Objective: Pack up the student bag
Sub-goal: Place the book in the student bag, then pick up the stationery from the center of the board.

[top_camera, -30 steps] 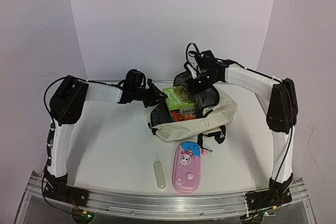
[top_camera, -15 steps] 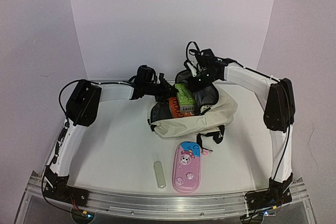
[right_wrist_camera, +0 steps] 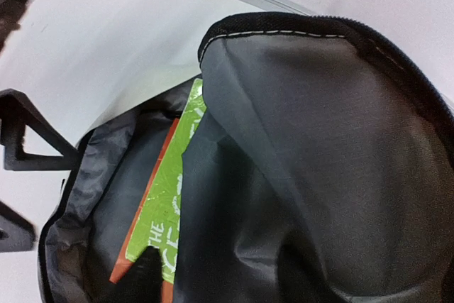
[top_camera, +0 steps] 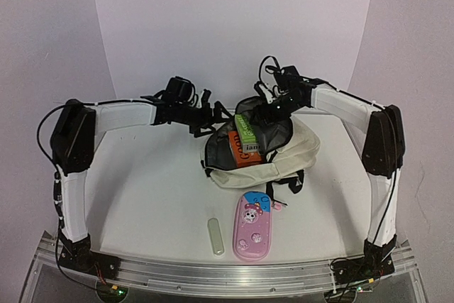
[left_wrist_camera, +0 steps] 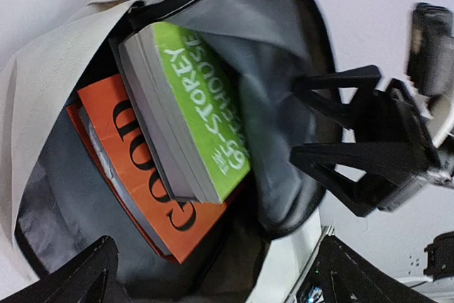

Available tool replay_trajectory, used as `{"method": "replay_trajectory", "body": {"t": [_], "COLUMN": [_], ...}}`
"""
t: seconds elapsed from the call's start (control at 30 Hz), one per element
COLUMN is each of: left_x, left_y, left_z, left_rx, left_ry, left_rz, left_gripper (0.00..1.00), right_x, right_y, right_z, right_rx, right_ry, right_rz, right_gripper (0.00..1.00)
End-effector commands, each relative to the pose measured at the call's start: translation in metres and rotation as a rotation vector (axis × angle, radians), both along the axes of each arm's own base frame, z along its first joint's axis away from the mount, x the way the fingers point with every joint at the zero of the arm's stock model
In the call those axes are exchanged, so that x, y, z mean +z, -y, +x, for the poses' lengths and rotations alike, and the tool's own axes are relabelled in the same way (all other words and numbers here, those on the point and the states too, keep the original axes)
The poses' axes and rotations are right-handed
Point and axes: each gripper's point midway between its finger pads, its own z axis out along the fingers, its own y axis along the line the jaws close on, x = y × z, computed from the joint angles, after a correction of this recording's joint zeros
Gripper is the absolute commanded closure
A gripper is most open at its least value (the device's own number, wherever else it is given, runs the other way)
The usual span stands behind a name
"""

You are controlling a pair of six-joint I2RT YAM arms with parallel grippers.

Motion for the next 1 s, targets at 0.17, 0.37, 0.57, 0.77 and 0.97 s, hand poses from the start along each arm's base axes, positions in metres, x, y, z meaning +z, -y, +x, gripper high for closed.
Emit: {"method": "replay_trajectory", "body": {"t": [0.17, 0.37, 0.57, 0.77, 0.97], "left_x": [0.029, 0.025, 0.021, 0.023, 0.025], "left_y": [-0.058, -0.072, -0.077, -0.078, -0.085], "left_z": [-0.068, -0.087, -0.092, -0.094, -0.098], "left_rx": [-0.017, 0.005, 0.020, 0.023, 0.040], "left_ry": [0.097, 0.080, 0.070, 0.067, 0.074], "left_rz": [0.104, 0.095, 0.091, 0.095, 0.114], "left_gripper": [0.00, 0.00, 0.00, 0.00, 0.00], "right_x": [0.073, 0.031, -0.026, -0.067, -0.103], "right_y": [0.012, 0.023, 0.025, 0.010, 0.006], "right_z": [-0.112, -0.193, -0.232, -0.226, -0.224], "right_rx": [0.251, 0.375, 0.444, 0.452, 0.411], "right_ry": [-0.049, -0.242, -0.365, -0.421, -0.468], "right_rz": [0.130, 0.141, 0.064, 0.027, 0.013], "right_gripper": [0.09, 0.10, 0.17, 0.19, 0.18]}}
